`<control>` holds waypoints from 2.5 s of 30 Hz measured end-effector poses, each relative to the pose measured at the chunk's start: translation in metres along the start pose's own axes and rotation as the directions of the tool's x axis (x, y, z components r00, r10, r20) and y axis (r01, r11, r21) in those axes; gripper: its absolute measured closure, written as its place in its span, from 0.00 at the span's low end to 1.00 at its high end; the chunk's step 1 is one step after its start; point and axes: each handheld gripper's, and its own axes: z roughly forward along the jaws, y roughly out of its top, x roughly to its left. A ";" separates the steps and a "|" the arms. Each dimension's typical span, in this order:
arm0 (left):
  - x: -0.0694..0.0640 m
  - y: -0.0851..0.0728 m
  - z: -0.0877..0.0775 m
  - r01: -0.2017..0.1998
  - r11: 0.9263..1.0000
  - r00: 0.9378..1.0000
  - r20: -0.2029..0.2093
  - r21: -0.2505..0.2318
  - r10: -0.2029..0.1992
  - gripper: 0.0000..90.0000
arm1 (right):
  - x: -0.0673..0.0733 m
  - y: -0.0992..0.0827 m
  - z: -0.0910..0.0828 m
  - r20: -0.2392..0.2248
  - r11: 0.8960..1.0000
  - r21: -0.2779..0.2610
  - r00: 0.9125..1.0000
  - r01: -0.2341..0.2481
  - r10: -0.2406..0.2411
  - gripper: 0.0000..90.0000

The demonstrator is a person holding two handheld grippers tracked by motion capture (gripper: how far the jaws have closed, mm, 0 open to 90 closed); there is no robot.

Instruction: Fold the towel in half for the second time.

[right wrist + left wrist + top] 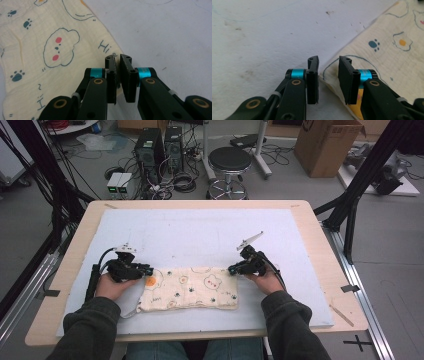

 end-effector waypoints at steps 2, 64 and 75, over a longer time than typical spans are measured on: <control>-0.002 0.000 0.001 -0.004 1.000 1.000 -0.005 -0.001 0.004 0.77 | 0.000 0.000 0.000 -0.007 1.000 -0.001 1.000 0.009 -0.009 0.93; -0.002 0.045 0.014 -0.073 0.988 0.993 -0.106 -0.138 0.059 0.95 | -0.040 0.023 -0.034 0.115 0.995 -0.102 0.993 -0.001 0.013 0.95; -0.009 0.038 0.005 -0.107 0.983 0.991 -0.091 -0.152 0.094 0.95 | -0.029 0.020 -0.041 0.096 0.988 -0.148 0.995 0.050 -0.036 0.94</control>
